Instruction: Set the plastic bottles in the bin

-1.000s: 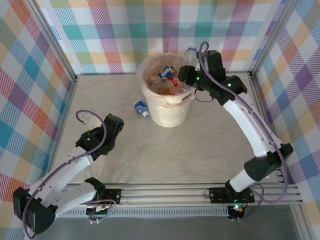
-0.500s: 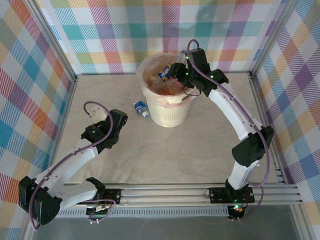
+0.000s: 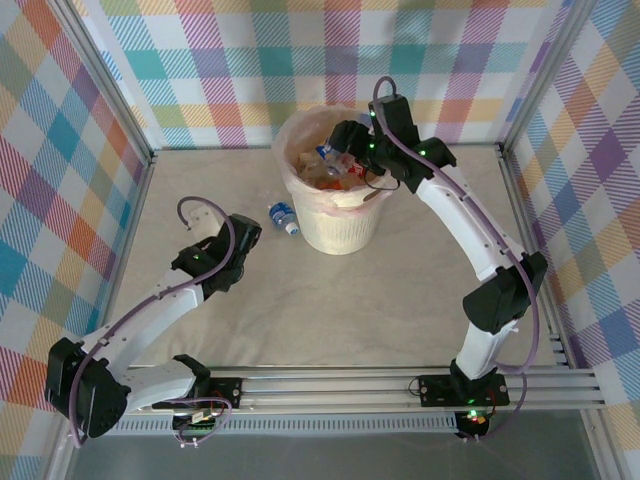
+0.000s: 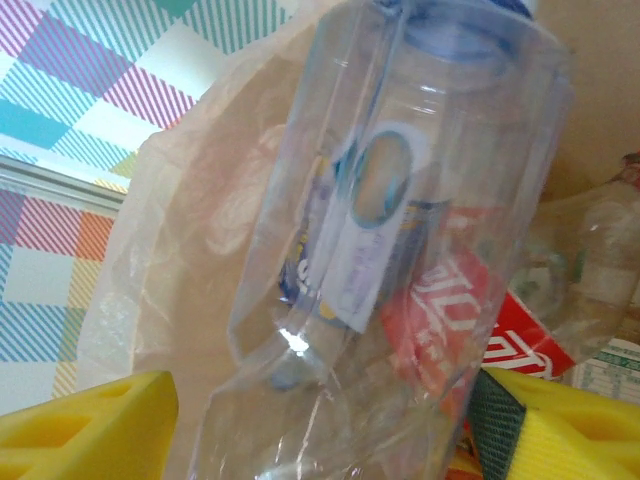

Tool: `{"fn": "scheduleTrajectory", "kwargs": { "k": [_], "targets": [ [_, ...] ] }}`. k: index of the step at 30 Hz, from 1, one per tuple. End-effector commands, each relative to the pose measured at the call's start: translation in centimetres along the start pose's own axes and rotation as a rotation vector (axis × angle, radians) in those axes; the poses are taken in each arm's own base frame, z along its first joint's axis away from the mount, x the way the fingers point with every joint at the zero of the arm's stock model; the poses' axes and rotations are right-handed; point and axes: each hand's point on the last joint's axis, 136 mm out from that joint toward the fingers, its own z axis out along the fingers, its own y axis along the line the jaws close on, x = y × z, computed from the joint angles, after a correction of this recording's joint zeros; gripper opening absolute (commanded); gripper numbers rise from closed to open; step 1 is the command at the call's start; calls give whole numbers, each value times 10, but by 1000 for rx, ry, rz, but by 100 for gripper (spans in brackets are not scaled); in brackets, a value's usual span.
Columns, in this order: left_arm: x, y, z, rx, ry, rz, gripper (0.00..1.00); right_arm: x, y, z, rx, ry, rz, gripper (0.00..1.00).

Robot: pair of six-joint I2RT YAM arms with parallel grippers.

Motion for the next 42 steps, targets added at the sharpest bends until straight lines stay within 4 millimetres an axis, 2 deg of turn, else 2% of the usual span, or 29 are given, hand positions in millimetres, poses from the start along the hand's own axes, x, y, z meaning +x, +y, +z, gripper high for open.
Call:
{"fn": "scheduleTrajectory", "kwargs": {
  "k": [1,11,19,20,21,27,31,36,39,42],
  "targets": [
    [-14,-2,-2,3,-19,-21,100,5,16,-4,-27,7,-53,79],
    [-13,1,-1,16,1,-54,100,8,18,-22,23,-23,-144,80],
    [0,-13,14,98,103,-111,100,7,20,-41,35,-14,-215,83],
    [3,-15,16,107,121,-115,100,7,18,-44,40,-12,-223,87],
    [5,-17,20,117,139,-125,100,6,18,-48,40,-13,-233,100],
    [19,-29,38,138,245,-143,100,6,12,-72,59,-21,-275,100],
    [30,-42,55,144,312,-143,100,8,2,-89,86,-25,-301,100],
    [38,-65,78,169,372,-144,100,11,-21,-113,162,-44,-320,100],
    [34,-76,93,171,385,-147,99,15,-37,-125,199,-55,-318,100],
    [31,-90,108,185,411,-150,93,22,-49,-134,214,-57,-313,100]
  ]
}}
